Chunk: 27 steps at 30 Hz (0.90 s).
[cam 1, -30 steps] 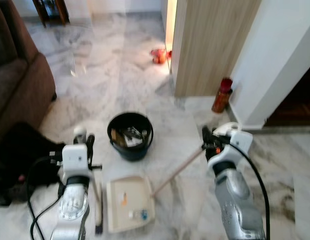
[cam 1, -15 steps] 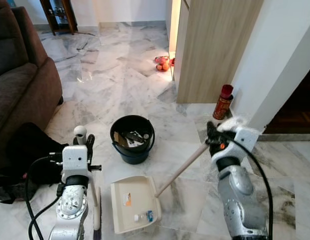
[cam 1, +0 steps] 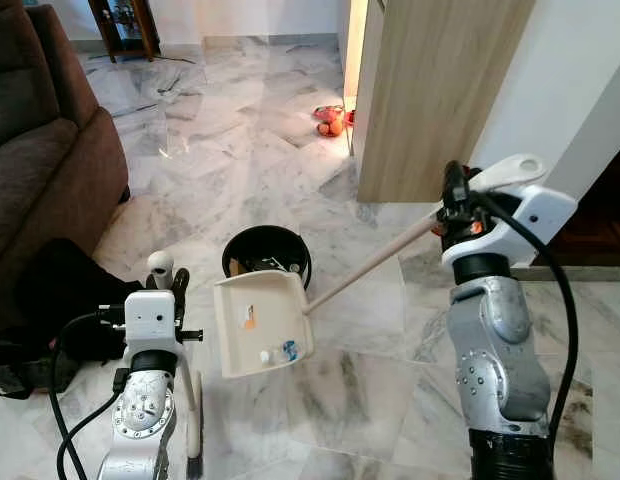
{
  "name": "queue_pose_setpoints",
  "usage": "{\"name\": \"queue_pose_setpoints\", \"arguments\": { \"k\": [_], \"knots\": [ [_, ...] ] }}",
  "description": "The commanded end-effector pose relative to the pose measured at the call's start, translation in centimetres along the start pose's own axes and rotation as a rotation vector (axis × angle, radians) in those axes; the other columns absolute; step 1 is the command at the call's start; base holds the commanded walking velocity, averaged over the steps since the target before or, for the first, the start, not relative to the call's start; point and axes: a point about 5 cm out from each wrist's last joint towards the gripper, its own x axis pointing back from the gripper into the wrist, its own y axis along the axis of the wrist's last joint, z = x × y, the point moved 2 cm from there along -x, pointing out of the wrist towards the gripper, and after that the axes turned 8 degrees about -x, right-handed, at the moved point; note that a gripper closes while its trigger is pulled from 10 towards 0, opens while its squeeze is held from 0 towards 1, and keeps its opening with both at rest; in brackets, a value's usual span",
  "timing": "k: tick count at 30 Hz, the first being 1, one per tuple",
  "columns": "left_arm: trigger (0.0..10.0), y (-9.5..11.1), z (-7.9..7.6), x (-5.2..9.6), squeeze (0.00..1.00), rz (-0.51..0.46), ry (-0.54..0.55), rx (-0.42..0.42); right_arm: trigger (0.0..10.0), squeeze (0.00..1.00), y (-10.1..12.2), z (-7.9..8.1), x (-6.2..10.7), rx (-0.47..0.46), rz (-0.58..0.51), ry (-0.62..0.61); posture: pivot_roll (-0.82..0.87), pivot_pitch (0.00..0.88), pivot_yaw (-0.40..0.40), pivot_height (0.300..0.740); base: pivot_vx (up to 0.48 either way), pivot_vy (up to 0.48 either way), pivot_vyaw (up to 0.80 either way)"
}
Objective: Sweep floor
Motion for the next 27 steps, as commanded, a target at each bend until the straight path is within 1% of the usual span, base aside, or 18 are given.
{"name": "queue_pose_setpoints", "arguments": {
  "k": [1,9,13,17,23,27],
  "knots": [
    [10.0,0.9,0.2,-0.1,0.0,-0.053,0.007,0.009,10.0,0.0,1.8,1.2,-0.3,-0.041,-0.071,0.038,0.04,0.069,0.016,0.74,0.0,0.0,0.0],
    [10.0,0.9,0.2,-0.1,0.0,-0.053,0.007,0.008,10.0,0.0,1.9,2.0,-0.3,-0.067,-0.082,0.06,0.04,0.079,0.015,0.74,0.0,0.0,0.0],
    [10.0,0.8,0.2,-0.1,0.0,-0.05,0.009,0.006,10.0,0.0,2.2,2.8,-0.5,-0.079,-0.09,0.081,0.05,0.084,0.013,0.74,0.259,0.0,0.0],
    [10.0,0.8,0.3,-0.1,0.0,-0.05,0.011,0.005,10.0,0.0,2.3,3.0,-0.6,-0.075,-0.093,0.096,0.05,0.086,0.013,0.74,0.26,0.0,0.0],
    [10.0,0.8,0.3,-0.1,0.0,-0.05,0.014,0.005,10.0,0.0,2.2,3.2,-0.6,-0.074,-0.087,0.109,0.05,0.088,0.012,0.74,0.258,0.0,0.51],
    [10.0,0.8,0.3,-0.1,0.0,-0.051,0.016,0.006,10.0,0.0,2.1,3.2,-0.6,-0.084,-0.082,0.104,0.05,0.086,0.013,0.74,0.261,0.0,0.0]
  ]
}}
